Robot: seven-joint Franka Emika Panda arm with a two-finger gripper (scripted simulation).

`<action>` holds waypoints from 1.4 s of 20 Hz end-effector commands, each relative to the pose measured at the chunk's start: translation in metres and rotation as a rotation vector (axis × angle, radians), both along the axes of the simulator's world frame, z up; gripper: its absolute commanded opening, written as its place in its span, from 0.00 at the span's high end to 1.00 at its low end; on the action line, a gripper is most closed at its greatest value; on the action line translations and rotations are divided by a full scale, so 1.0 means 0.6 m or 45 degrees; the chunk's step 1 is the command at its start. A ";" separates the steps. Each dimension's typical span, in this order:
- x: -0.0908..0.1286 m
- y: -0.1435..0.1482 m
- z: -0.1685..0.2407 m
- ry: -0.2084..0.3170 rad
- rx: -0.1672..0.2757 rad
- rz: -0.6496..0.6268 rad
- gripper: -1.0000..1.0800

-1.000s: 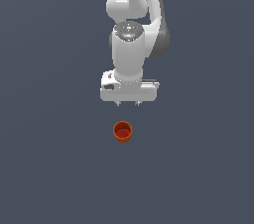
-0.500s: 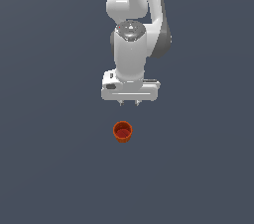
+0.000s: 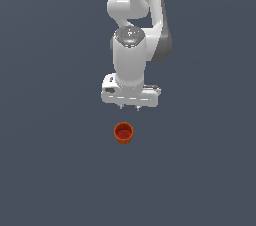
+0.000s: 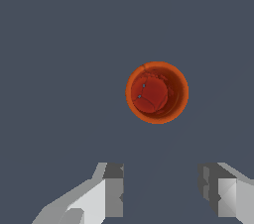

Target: Pick up the object and move it to a goal position.

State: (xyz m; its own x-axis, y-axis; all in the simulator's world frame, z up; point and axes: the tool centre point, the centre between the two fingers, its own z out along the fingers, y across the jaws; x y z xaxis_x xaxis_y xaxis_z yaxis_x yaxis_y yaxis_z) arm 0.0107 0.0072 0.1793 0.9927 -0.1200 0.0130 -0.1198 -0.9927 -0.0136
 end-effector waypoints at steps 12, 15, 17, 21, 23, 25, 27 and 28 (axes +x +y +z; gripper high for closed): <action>0.064 -0.011 -0.047 0.014 0.050 -0.463 0.38; 0.080 -0.014 -0.061 0.018 0.061 -0.582 0.38; 0.090 -0.016 -0.070 0.022 0.068 -0.661 0.38; 0.109 -0.019 -0.088 0.029 0.081 -0.815 0.38; 0.117 -0.020 -0.097 0.032 0.087 -0.883 0.38; 0.124 -0.021 -0.105 0.035 0.091 -0.943 0.38; 0.130 -0.022 -0.111 0.038 0.095 -0.995 0.38; 0.133 -0.023 -0.114 0.039 0.097 -1.017 0.38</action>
